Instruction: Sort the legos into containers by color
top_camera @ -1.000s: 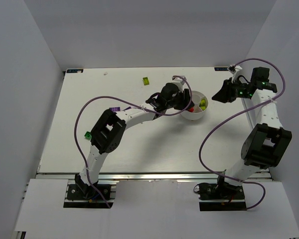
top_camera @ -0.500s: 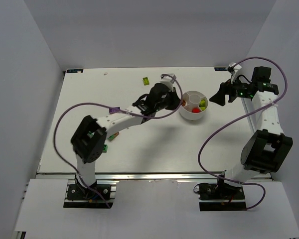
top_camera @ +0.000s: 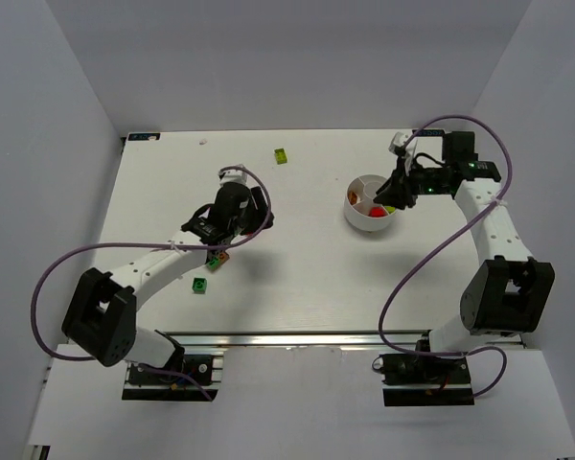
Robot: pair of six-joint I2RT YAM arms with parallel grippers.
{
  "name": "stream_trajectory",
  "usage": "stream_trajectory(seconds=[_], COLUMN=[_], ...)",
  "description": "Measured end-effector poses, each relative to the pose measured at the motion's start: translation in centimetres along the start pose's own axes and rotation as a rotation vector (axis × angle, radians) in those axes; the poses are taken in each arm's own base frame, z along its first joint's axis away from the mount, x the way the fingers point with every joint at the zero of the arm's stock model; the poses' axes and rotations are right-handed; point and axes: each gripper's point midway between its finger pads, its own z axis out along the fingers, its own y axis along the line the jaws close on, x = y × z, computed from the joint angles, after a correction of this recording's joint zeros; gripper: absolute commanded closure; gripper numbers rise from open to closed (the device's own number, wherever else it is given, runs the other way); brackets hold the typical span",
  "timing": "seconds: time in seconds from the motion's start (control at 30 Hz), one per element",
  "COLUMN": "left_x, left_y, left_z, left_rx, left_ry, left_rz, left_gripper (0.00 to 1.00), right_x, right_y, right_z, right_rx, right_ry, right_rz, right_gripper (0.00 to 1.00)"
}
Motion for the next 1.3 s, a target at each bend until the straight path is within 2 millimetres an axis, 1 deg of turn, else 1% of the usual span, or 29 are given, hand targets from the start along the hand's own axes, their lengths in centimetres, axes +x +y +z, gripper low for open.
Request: stream_trajectory(seconds=[0.03, 0.07, 0.1, 0.17, 0.3, 0.4, 0.5, 0.57, 0.63, 0.77, 0.83, 1.13, 1.3], left_x=[0.6, 1.1, 1.6, 2.4, 3.6, 4.4, 4.9, 4.7, 4.4, 3.6, 3.5, 3.9, 5.0], left_y=[1.2, 2.1, 2.9, 3.8, 4.8, 5.7, 6.6, 7.0, 7.1, 7.4, 7.5, 8.0, 8.9], left_z=[0.3, 0.5, 0.9, 1.8, 5.4, 7.6, 8.9, 9.7, 10.0, 9.8, 9.7, 9.7, 10.3], left_rx=[-0.036, -0.061, -0.084, -0.115, -0.155, -0.177, -0.201, -0.211, -0.217, -0.227, -0.230, -0.229, -0.237], left_ry=[0.027, 0.049, 0.080, 0.143, 0.266, 0.343, 0.406, 0.426, 0.435, 0.433, 0.438, 0.463, 0.499], left_rz=[0.011, 0.031, 0.060, 0.127, 0.283, 0.374, 0.446, 0.487, 0.520, 0.570, 0.587, 0.626, 0.637], left_gripper=[0.30, 0.29, 0.29, 0.29, 0.28, 0.28, 0.28, 0.28, 0.28, 0.29, 0.29, 0.33, 0.35], right_x=[0.0, 0.0, -0.2, -0.3, -0.3, 0.0, 0.1, 0.2, 0.2, 0.2, 0.2, 0.4, 0.4], right_y=[0.8, 1.3, 1.8, 2.6, 3.4, 3.5, 3.6, 3.6, 3.6, 3.6, 3.6, 3.4, 3.3], right_z=[0.6, 1.0, 1.4, 1.7, 1.7, 1.7, 1.6, 1.6, 1.6, 1.6, 1.6, 1.6, 1.5], right_rx=[-0.024, -0.041, -0.055, -0.076, -0.094, -0.098, -0.100, -0.098, -0.097, -0.097, -0.097, -0.087, -0.085], right_ry=[0.012, 0.019, 0.024, 0.029, 0.036, 0.046, 0.052, 0.054, 0.055, 0.055, 0.055, 0.067, 0.070], right_rz=[0.001, -0.006, -0.019, -0.035, -0.050, -0.050, -0.050, -0.052, -0.053, -0.053, -0.052, -0.053, -0.052], right_gripper=[0.53, 0.49, 0.43, 0.37, 0.34, 0.33, 0.33, 0.33, 0.33, 0.33, 0.33, 0.33, 0.33])
